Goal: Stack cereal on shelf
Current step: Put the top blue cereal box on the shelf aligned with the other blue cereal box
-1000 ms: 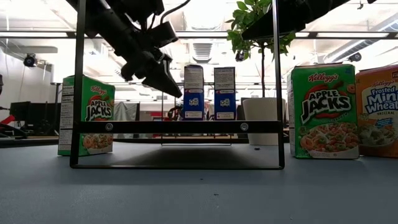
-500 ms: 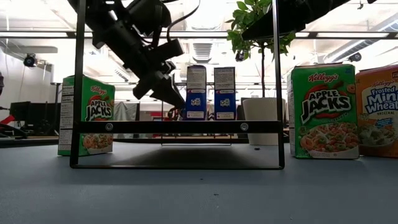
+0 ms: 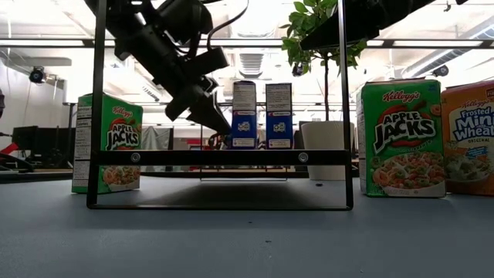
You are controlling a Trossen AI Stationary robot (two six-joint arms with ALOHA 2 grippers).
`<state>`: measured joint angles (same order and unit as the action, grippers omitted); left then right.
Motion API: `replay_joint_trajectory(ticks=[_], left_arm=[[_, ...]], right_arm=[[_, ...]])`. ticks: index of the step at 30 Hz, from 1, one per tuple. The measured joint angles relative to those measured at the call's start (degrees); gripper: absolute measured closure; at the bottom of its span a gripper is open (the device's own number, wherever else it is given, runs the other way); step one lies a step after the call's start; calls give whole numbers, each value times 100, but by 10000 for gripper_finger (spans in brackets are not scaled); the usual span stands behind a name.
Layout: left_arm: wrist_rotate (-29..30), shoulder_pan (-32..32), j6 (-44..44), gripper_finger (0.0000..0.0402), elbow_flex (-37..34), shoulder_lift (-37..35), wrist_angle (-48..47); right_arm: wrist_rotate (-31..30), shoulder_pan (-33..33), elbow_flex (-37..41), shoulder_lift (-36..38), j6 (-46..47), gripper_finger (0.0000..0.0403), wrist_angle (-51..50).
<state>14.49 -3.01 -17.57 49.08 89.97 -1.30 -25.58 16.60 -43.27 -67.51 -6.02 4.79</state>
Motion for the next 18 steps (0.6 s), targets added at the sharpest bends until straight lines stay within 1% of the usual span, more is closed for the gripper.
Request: replay_joint_trajectory(ticks=[8,13,18], left_arm=[[-25,0,12,402,-2,4,0],[552,-16,-182,402,-2,4,-7],[558,-31,-274,402,-4,7,28]], right_arm=[[0,0,0,0,2,390,0],[1,0,0,0,2,390,0],[0,0,0,1,2,390,-1]])
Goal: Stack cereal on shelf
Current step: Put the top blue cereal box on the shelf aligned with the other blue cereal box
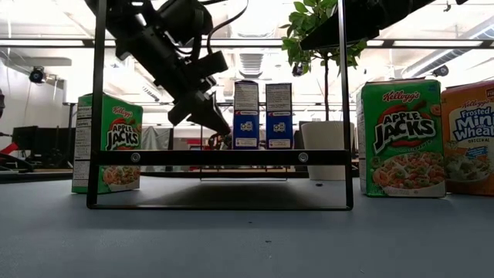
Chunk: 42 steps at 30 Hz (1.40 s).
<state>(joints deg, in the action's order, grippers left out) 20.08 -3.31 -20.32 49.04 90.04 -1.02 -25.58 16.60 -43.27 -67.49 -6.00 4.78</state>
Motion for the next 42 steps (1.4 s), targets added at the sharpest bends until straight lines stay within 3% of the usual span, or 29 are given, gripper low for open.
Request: replay_joint_trajectory(ticks=[29,42], left_arm=[[-57,-66,-17,402,0,-4,213],[-193,-67,-198,402,-8,-474,-201]], right_arm=[[0,0,0,-1,0,390,2],[0,0,0,-1,100,390,26]])
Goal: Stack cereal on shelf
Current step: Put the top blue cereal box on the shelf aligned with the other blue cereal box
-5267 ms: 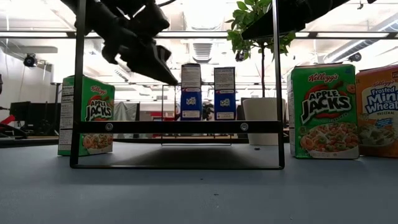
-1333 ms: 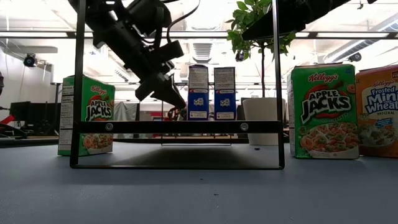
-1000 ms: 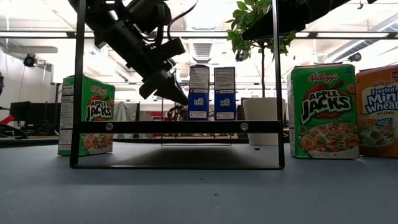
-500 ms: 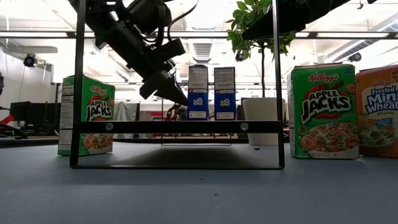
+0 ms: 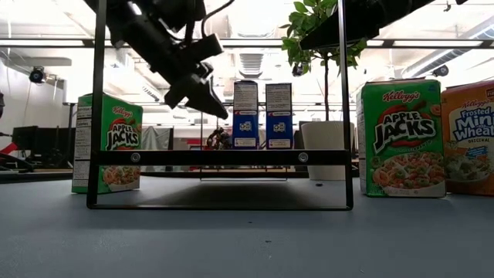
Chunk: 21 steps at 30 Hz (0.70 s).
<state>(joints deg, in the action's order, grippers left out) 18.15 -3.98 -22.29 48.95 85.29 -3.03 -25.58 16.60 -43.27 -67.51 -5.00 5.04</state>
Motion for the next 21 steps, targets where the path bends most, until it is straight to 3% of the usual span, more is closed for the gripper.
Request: replay_joint_trajectory(ticks=[21], left_arm=[[-225,-25,-79,402,-25,424,570]], right_arm=[[0,2,0,0,39,390,-2]])
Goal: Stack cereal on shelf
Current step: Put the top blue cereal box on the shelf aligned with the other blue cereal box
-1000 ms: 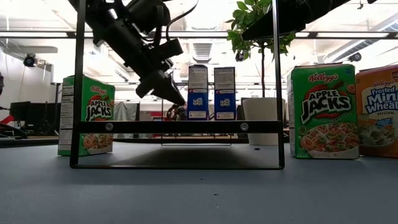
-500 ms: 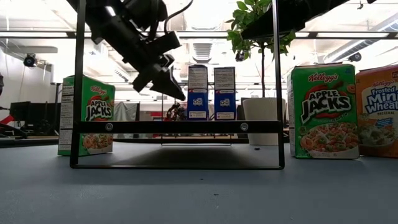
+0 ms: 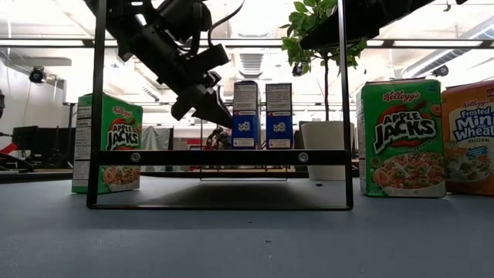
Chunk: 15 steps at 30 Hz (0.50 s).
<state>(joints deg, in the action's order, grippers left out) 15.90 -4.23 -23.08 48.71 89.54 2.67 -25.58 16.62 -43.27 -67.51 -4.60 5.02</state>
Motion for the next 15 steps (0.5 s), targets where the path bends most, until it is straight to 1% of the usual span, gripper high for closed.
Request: replay_joint_trajectory(ticks=[6,10,15], left_arm=[[-4,4,136,402,0,0,-16],[-184,7,250,402,0,0,-32],[-195,11,263,402,0,0,-58]], right_arm=[[1,-1,0,0,-8,390,0],[0,0,0,0,-9,390,-2],[2,-1,0,0,-9,390,-2]])
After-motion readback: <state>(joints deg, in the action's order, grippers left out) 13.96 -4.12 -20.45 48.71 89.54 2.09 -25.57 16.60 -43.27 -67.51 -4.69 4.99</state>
